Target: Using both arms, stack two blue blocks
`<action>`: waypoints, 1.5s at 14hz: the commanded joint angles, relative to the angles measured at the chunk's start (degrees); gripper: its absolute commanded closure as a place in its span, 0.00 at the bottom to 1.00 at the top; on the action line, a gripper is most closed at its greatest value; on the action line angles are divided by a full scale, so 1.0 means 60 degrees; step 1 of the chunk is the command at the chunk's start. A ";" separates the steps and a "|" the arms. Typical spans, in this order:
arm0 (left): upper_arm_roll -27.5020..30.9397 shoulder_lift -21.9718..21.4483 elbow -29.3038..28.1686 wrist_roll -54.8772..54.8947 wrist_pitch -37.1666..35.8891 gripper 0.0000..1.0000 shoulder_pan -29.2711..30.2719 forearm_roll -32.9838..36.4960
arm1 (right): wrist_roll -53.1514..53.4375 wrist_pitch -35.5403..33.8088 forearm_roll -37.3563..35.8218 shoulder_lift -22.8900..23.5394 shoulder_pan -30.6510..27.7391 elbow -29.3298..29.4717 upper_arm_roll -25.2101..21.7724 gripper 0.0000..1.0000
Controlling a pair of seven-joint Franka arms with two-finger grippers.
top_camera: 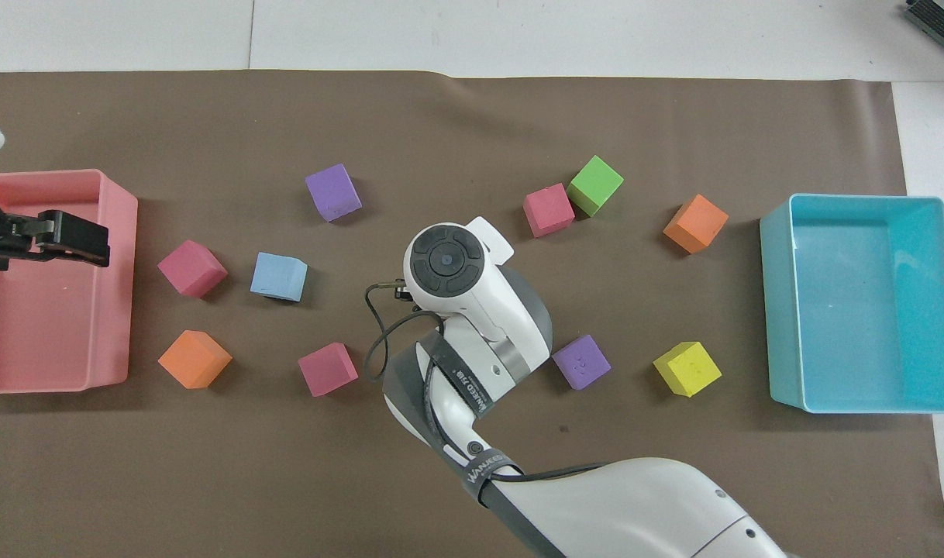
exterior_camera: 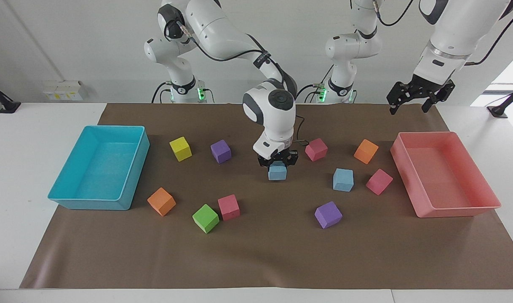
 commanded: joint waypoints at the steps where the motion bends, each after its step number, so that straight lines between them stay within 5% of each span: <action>1: -0.0092 -0.0167 -0.0045 0.0078 -0.0120 0.00 0.0175 -0.0171 | 0.0280 0.0202 -0.0150 -0.0189 -0.0010 -0.0309 0.0011 1.00; 9: -0.0239 -0.0386 -0.0176 0.0136 -0.0047 0.00 -0.0030 -0.0331 | -0.0086 0.0291 -0.0355 -0.0131 -0.0010 -0.0470 0.0025 1.00; 10: -0.0239 -0.0517 -0.0394 0.0165 -0.0003 0.00 -0.0161 -0.0506 | -0.0086 0.0291 -0.0355 -0.0130 0.0005 -0.0456 0.0025 0.94; 11: -0.0239 -0.0576 -0.0629 0.0151 0.0157 0.00 -0.0322 -0.0566 | -0.0086 0.0276 -0.0355 -0.0130 0.0005 -0.0441 0.0025 0.66; 12: -0.0239 -0.0562 -0.0790 0.0078 0.0318 0.00 -0.0468 -0.0567 | -0.0057 0.0276 -0.0370 -0.0145 0.0005 -0.0441 0.0025 0.20; 13: -0.0239 -0.0548 -0.1068 0.0034 0.0580 0.00 -0.0557 -0.0581 | -0.0028 0.0290 -0.0428 -0.0160 0.0019 -0.0441 0.0011 0.00; 18: -0.0239 -0.1132 -0.3862 0.0092 0.3081 0.00 -0.0835 -0.0992 | -0.0115 0.0144 -0.0458 -0.0919 -0.0083 -0.0456 0.0040 0.00; 21: -0.0239 -0.1280 -0.4717 0.0136 0.3819 0.00 -0.0865 -0.1006 | -0.0246 0.0115 -0.0385 -0.1462 -0.0345 -0.0645 0.0055 0.00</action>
